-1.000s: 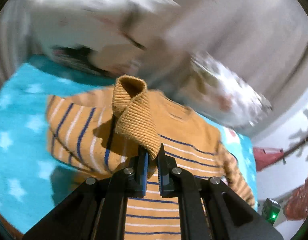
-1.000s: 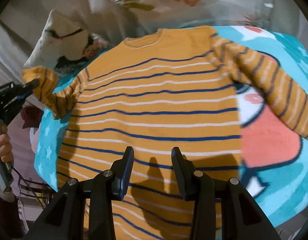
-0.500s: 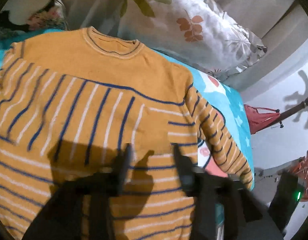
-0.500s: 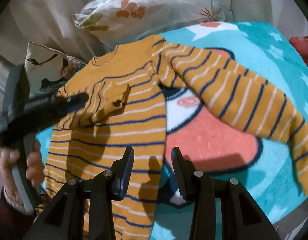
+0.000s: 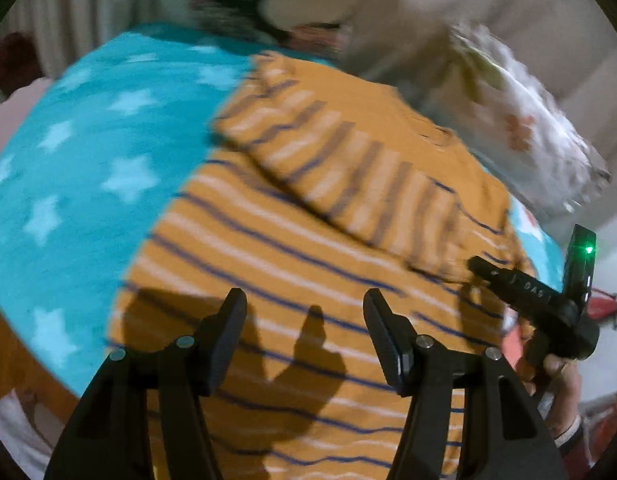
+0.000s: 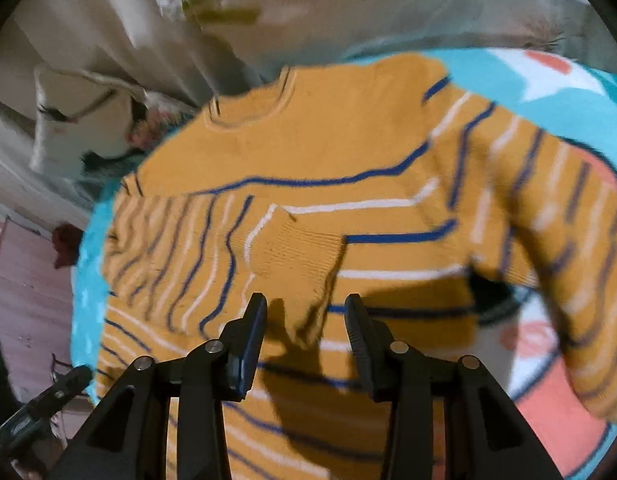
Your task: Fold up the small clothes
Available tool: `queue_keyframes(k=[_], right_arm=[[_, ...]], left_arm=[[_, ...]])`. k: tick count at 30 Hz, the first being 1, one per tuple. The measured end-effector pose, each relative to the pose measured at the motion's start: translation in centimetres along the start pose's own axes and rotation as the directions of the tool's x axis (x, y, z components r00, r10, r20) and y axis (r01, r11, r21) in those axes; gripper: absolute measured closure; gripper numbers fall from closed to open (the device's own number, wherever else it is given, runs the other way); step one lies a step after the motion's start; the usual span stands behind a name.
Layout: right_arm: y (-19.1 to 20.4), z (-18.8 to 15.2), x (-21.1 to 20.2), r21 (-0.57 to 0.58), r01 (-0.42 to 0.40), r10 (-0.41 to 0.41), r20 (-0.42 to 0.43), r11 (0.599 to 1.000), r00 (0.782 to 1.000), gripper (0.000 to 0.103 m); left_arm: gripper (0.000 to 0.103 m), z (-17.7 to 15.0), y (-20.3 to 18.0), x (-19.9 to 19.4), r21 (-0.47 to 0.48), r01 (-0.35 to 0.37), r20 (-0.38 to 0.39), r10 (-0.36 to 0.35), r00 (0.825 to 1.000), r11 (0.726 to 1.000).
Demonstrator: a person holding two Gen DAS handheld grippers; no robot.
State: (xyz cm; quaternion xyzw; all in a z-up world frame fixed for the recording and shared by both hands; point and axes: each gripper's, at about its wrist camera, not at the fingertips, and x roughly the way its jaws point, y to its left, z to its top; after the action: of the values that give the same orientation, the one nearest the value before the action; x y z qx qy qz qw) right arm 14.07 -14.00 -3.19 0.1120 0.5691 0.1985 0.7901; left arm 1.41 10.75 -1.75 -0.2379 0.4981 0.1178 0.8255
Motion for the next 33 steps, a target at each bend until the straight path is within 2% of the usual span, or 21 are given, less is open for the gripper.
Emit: queue_keyframes(k=[1,2,3,5,9,11,15,18,22,25,28,31,33], right_arm=[[0.2,0.2,0.5,-0.001,-0.002,0.002,-0.003,1.000,1.000,0.067],[0.5,0.4,0.6,-0.007,-0.013,0.013,0.002,1.000,1.000,0.091],[0.7,0.7,0.7,-0.012,-0.056,0.056,-0.013,0.998,0.998,0.095],[0.9,1.2,0.0,-0.027,-0.061,0.061,0.017,0.998,0.998,0.096],[-0.2,2.4,-1.5,-0.002,-0.003,0.003,0.069,1.000,0.998,0.096],[-1.1,2.8,-1.4,0.010,0.047,-0.048,0.073,0.999,0.996,0.096],[-2.0,2.4,-1.2,0.017,0.057,-0.058,0.061,0.998,0.996,0.091],[-2.3,1.6,-1.9,0.020,0.095,-0.097,0.074,0.995,0.993,0.089],[-4.0,1.2,-3.2,0.060,0.115,-0.120,0.087,0.992,0.989,0.089],[-4.2,0.8,-4.8,0.079,0.109,-0.118,0.129,0.991,0.985,0.089],[-3.5,0.2,-5.9,0.073,0.035,-0.047,0.164,0.997,0.985,0.089],[-2.0,-0.6,-4.8,0.046,-0.044,0.038,0.134,0.998,0.990,0.089],[-0.9,-0.8,-3.3,0.030,-0.057,0.054,0.110,0.998,0.993,0.089]], left_arm=[[0.043,-0.1,0.9,-0.3,-0.015,-0.021,0.004,0.021,1.000,1.000],[0.043,-0.2,1.8,-0.5,-0.033,-0.039,0.006,0.039,0.999,0.999],[0.043,-0.3,2.6,-0.7,-0.046,-0.052,0.008,0.052,0.999,0.998],[0.043,-0.5,3.8,-0.9,-0.057,-0.090,0.015,0.091,0.996,0.994],[0.043,-0.6,5.9,-0.4,-0.052,-0.192,0.028,0.193,0.981,0.980],[0.043,-0.7,7.2,0.6,-0.059,-0.235,0.005,0.236,0.972,0.970],[0.043,-1.0,8.8,2.5,-0.079,-0.286,-0.052,0.283,0.958,0.955],[0.043,-1.1,10.3,2.6,-0.130,-0.259,-0.062,0.253,0.966,0.957],[0.043,-0.8,10.7,1.7,-0.145,-0.273,-0.067,0.266,0.962,0.951],[0.043,-0.8,10.2,0.2,-0.146,-0.239,-0.048,0.234,0.971,0.960],[0.043,-0.8,8.5,-1.2,-0.121,-0.209,-0.021,0.209,0.978,0.970],[0.043,-0.7,6.3,-1.6,-0.076,-0.183,-0.009,0.182,0.983,0.980],[0.043,-0.7,4.2,-1.9,-0.023,-0.172,-0.002,0.172,0.985,0.985]])
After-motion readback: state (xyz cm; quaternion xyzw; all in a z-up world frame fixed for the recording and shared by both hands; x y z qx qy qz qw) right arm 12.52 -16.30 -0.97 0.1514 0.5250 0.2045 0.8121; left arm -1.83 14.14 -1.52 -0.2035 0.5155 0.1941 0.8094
